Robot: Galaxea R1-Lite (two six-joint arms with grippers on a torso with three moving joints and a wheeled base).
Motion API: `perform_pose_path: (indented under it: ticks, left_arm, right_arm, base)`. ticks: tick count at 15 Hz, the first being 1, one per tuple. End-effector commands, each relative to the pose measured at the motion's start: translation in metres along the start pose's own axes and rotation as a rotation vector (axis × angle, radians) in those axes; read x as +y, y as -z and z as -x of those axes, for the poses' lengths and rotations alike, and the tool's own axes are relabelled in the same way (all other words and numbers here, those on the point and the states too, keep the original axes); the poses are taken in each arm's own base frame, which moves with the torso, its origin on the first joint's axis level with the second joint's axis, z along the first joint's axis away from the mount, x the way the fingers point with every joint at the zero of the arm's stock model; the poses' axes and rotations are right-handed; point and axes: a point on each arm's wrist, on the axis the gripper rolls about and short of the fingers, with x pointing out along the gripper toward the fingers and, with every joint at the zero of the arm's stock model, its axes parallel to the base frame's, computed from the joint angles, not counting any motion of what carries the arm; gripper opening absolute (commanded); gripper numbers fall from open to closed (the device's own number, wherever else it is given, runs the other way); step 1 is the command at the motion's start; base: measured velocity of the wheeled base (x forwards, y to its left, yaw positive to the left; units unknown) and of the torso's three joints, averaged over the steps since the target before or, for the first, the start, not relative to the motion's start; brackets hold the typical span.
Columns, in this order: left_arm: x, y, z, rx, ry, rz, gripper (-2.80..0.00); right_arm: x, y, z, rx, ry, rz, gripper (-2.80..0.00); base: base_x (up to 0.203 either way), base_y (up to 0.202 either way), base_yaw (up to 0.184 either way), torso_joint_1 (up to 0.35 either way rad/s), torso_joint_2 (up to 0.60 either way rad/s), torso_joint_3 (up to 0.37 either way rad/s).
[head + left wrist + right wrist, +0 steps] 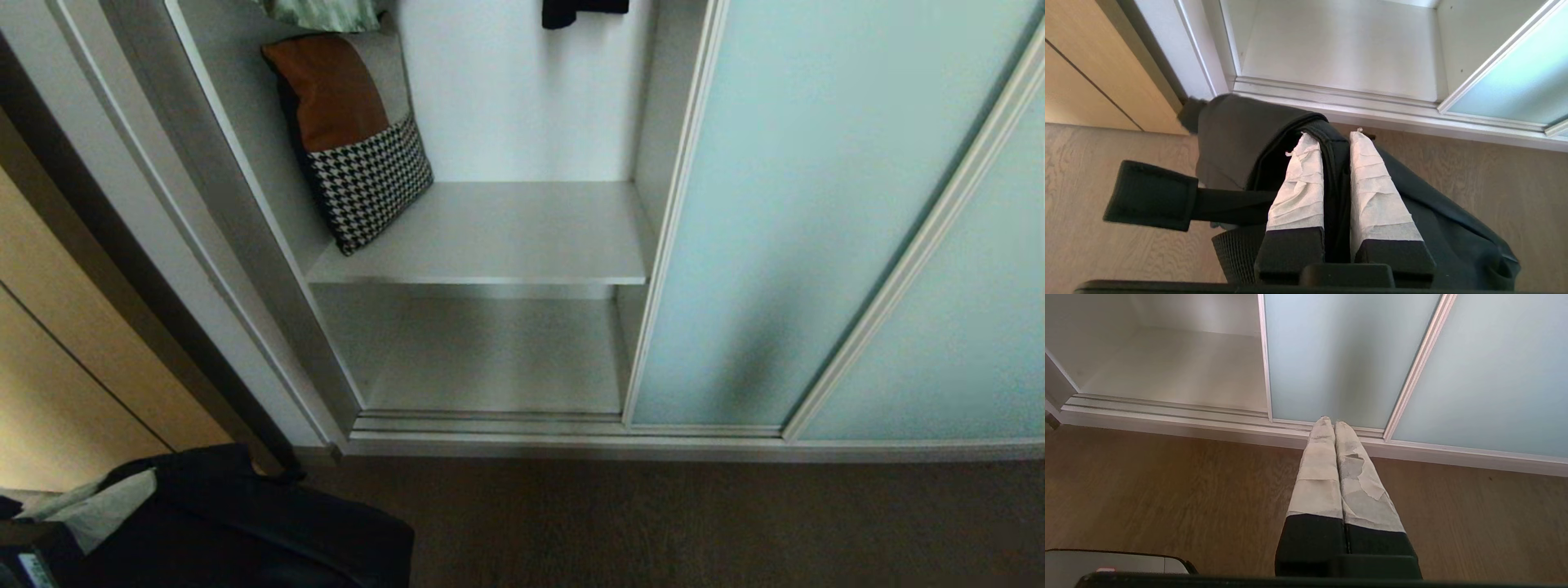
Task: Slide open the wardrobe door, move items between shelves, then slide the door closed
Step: Place the bag on the lower shelf
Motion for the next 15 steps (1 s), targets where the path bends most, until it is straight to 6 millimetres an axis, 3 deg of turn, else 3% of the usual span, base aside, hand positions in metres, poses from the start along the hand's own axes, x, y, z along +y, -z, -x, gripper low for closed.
perform_pose_path:
  ticks: [1, 15]
  left_arm:
    - [0.0006, 0.0021, -0.0001, 0.004, -0.006, 0.000, -2.80]
    - [0.0014, 0.0071, -0.0013, 0.058, -0.018, -0.016, -2.80]
  right_arm:
    - [0.0000, 0.0000, 0.0001, -0.003, -0.002, 0.001, -2.80]
    - [0.0000, 0.0000, 0.0001, -0.003, 0.000, 0.001, -2.80]
  base:
    - [0.000, 0.000, 0.000, 0.000, 0.00, 0.000]
    - [0.000, 0.000, 0.000, 0.003, 0.00, -0.181]
